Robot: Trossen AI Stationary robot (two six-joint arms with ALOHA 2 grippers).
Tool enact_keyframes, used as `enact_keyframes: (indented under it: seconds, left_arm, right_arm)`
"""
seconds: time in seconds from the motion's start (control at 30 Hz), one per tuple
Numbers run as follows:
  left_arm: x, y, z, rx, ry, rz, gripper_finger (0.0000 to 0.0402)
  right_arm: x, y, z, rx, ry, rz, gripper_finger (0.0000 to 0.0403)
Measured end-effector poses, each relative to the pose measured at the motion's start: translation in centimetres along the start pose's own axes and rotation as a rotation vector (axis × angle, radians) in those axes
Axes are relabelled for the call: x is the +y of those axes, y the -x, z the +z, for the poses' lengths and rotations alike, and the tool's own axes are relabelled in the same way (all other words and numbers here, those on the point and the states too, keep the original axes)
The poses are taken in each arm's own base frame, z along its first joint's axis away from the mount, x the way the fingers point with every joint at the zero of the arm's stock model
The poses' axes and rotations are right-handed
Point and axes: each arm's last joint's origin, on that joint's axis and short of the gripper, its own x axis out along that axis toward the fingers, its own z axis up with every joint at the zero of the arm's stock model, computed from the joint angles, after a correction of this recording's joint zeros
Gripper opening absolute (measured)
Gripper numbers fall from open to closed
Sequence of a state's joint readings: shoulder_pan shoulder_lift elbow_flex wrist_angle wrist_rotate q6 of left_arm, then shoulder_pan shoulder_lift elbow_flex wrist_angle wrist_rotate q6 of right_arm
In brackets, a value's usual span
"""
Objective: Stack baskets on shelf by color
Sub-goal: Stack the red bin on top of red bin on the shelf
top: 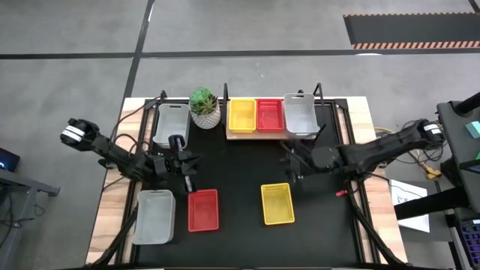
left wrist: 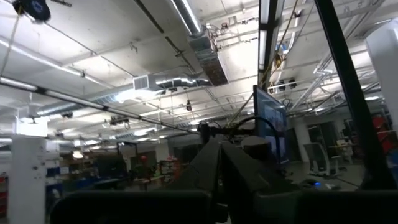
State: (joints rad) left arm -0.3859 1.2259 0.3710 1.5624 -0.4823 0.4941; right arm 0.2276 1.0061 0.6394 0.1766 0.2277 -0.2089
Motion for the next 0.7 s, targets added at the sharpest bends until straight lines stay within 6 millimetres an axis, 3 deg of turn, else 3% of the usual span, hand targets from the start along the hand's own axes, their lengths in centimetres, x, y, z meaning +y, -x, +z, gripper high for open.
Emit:
enact_keyframes:
  seconds: [0.13,0.37,0.53,0.7]
  left_arm:
    - [-0.3,0.0,-0.6,0.022,0.119,-0.009,0.0002]
    - [-1.6,-0.3,-2.6,0.138,0.443,-0.032,0.0002]
    - [-3.3,-1.7,-4.2,0.284,0.564,-0.038,0.0001]
    - [-3.6,-2.9,-3.5,0.459,0.597,-0.031,0.0001]
  right_arm:
    - [0.8,-0.3,-1.3,-0.062,0.018,0.005,0.0065]
    - [1.7,-0.1,-1.9,-0.017,0.006,0.124,0.0051]
    - [2.1,1.4,-1.5,-0.008,0.017,0.131,0.0041]
    - [2.1,3.5,-1.8,0.069,-0.036,0.161,0.0026]
